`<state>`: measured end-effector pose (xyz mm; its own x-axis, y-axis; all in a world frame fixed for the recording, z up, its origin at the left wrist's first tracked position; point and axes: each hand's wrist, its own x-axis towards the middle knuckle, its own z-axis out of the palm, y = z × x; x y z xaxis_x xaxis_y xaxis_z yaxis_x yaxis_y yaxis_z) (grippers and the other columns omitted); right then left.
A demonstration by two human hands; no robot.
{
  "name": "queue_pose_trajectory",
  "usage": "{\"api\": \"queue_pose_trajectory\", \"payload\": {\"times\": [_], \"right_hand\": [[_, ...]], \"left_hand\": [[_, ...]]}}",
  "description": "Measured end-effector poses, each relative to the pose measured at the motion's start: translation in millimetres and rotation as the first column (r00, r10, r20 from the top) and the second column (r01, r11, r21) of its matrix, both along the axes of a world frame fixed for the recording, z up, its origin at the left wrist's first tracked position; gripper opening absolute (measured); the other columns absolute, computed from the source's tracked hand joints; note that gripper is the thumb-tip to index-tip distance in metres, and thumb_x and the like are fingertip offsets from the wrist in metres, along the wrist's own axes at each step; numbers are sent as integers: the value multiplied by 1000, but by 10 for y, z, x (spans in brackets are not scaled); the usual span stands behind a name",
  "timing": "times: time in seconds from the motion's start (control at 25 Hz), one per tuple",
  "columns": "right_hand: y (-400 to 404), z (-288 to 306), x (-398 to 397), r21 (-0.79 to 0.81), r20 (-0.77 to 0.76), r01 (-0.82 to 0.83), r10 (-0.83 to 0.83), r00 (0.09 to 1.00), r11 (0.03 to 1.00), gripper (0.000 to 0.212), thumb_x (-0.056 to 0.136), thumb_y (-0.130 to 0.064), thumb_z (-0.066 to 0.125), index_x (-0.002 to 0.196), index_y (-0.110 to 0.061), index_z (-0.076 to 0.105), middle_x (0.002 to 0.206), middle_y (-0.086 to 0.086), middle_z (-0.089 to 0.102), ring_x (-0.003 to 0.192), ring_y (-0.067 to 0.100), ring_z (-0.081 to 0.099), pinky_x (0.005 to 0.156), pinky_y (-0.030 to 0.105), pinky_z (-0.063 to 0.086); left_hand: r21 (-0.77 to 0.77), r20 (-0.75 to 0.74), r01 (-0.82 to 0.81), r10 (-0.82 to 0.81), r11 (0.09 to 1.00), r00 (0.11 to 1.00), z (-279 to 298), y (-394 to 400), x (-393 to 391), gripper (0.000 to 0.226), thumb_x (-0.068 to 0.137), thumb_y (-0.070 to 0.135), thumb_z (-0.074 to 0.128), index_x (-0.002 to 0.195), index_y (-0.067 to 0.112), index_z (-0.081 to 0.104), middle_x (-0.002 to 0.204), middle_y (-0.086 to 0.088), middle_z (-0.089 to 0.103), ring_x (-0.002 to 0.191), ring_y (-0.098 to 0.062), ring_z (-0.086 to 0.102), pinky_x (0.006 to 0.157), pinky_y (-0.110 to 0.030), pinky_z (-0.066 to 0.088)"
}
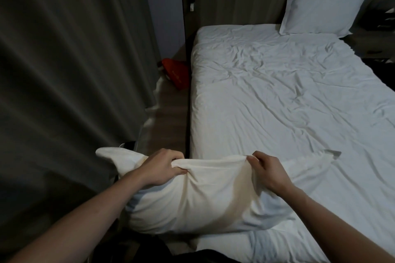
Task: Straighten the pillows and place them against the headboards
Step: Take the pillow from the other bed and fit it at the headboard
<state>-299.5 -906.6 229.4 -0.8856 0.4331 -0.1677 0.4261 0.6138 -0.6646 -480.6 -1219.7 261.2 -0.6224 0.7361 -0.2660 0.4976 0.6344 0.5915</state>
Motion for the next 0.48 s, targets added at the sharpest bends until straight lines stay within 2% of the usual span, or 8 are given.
{"api": "queue_pose_trajectory", "payload": {"times": [0.08, 0.24, 0.48], "right_hand": [[-144, 123, -232, -17, -71, 24, -25, 997, 1000, 45, 104, -39, 54, 65, -19, 45, 55, -8, 45, 54, 10, 44, 58, 38, 41], [-540, 300, -821, -110, -202, 108, -129, 971, 988, 43, 105, -32, 55, 67, -14, 48, 59, -10, 40, 57, 7, 39, 58, 33, 36], [-1146, 777, -1971, -149, -379, 180, -225, 898, 972, 42, 105, -20, 57, 67, -5, 47, 61, -6, 35, 57, 7, 35, 55, 29, 30]], "left_hand": [[5, 10, 3, -3, 1000, 1000, -53, -122, -277, 21, 77, 50, 73, 81, 30, 68, 80, 12, 73, 78, -6, 68, 74, -41, 57], [47, 1, -16, 16, 999, 1000, -25, -362, -1046, 21, 76, 46, 79, 80, 28, 69, 79, 11, 73, 76, -6, 68, 70, -38, 55], [79, -138, -19, 29, 997, 990, 391, -612, -2603, 14, 78, 39, 84, 79, 36, 70, 67, 11, 70, 69, -4, 67, 67, -38, 57]]}}
